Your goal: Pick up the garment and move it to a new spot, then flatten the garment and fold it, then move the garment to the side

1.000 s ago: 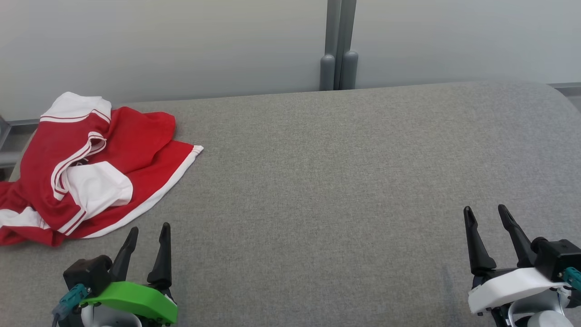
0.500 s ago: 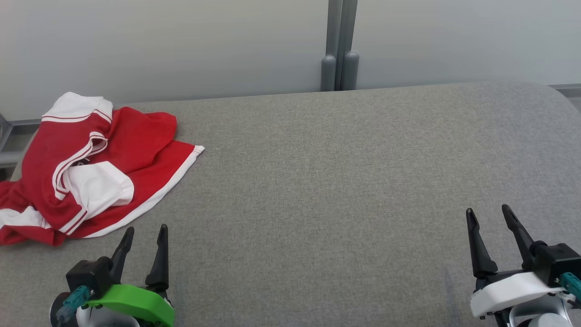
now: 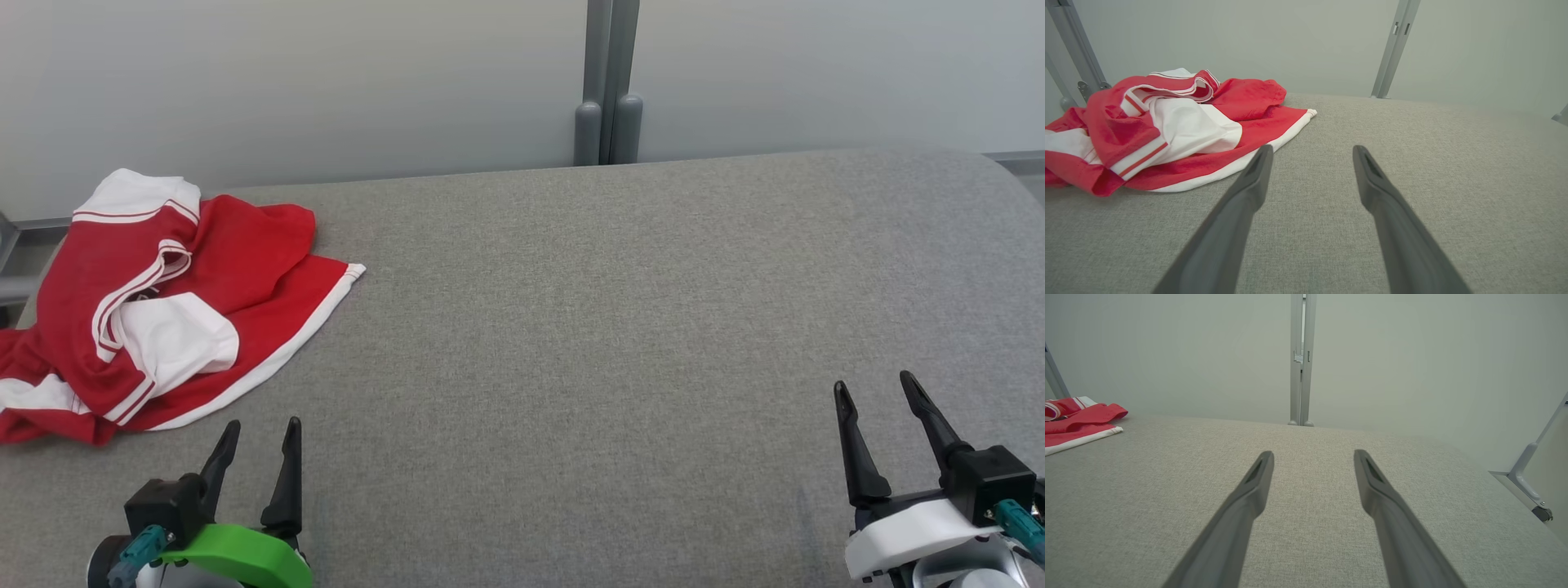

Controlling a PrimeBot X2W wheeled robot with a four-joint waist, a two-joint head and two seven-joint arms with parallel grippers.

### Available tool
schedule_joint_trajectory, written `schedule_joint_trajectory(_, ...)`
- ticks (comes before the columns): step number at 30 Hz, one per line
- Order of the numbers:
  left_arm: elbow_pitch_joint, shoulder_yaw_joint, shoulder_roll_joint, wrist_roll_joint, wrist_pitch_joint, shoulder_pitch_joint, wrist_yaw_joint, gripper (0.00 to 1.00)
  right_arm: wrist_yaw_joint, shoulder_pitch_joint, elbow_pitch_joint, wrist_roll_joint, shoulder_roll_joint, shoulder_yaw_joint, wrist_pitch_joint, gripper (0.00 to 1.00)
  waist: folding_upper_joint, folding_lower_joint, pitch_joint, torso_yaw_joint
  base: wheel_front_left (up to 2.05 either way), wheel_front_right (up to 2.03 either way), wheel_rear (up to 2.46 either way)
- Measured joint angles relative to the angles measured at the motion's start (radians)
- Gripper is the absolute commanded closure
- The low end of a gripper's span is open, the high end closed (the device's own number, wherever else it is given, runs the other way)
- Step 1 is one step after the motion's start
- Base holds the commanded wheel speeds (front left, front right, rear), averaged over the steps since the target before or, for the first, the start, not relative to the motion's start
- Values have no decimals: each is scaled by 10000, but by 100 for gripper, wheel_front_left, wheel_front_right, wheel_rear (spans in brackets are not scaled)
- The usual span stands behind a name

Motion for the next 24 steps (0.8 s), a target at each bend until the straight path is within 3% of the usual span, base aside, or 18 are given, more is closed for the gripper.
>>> schedule_joint_trajectory(9,385,146,-67,-570,-40,-10,0,0,0,11,56,-123,-21,-29,-56,0,0,0,4,18,0,0,0)
schedule_joint_trajectory(24,485,253,-17,-472,-40,-58,0,0,0,14,59,-132,-10,-79,-56,0,0,0,47,36,0,0,0)
